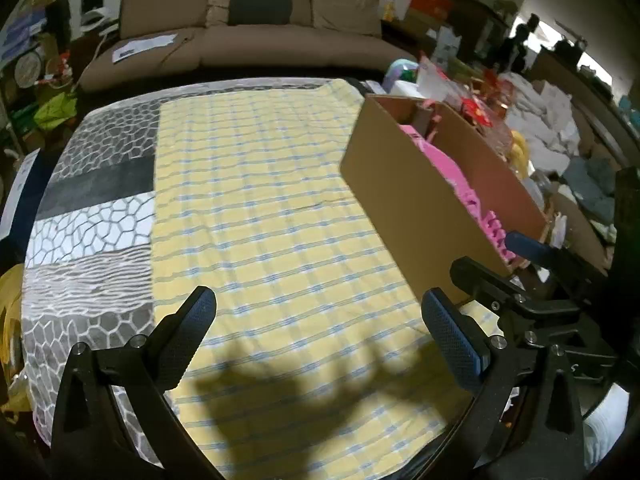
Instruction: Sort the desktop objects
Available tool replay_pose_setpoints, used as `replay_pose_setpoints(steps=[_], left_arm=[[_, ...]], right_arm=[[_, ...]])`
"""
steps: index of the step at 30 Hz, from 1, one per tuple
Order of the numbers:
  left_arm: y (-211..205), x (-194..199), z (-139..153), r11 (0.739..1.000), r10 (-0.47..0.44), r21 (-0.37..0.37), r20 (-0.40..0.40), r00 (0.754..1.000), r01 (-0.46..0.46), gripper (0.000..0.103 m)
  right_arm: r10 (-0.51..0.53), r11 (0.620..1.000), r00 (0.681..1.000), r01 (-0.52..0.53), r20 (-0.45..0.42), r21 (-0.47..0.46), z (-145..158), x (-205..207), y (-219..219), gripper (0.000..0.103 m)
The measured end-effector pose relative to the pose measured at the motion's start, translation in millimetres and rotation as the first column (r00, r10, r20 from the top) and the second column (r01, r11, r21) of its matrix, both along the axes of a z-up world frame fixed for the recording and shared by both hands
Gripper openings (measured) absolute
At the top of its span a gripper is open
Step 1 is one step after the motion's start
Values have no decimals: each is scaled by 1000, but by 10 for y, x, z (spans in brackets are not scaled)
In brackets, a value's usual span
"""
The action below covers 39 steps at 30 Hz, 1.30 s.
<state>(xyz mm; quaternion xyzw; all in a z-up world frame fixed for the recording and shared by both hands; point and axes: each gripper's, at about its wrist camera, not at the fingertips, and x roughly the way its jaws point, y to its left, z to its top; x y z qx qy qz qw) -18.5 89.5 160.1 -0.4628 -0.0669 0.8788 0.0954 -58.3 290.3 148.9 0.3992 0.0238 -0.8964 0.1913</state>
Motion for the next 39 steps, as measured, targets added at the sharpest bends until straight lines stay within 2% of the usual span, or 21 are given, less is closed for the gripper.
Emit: replay_pose_setpoints(steps=[9, 22, 30, 35, 39], left_arm=[[-339, 90, -264, 998, 65, 21, 13, 998, -65, 103], [-607, 109, -926, 989, 148, 10, 57, 987, -149, 103], [-623, 13, -1187, 986, 166, -17, 78, 983, -165, 103], [-626, -58, -1407, 983, 182, -38, 112, 977, -179, 103], [-637, -86, -1586, 982, 187, -27, 139, 973, -185, 103]], right_arm=[[33, 999, 999, -32, 19, -17, -245, 56, -297, 102], [94, 994, 995, -96, 43, 42, -825, -25, -668, 102], [83, 996, 990, -85, 116, 12, -1202, -179, -719, 102], [89, 995, 987, -95, 135, 41, -1378, -234, -725, 102], [84, 994, 985, -93, 153, 56, -1498, -277, -693, 102]])
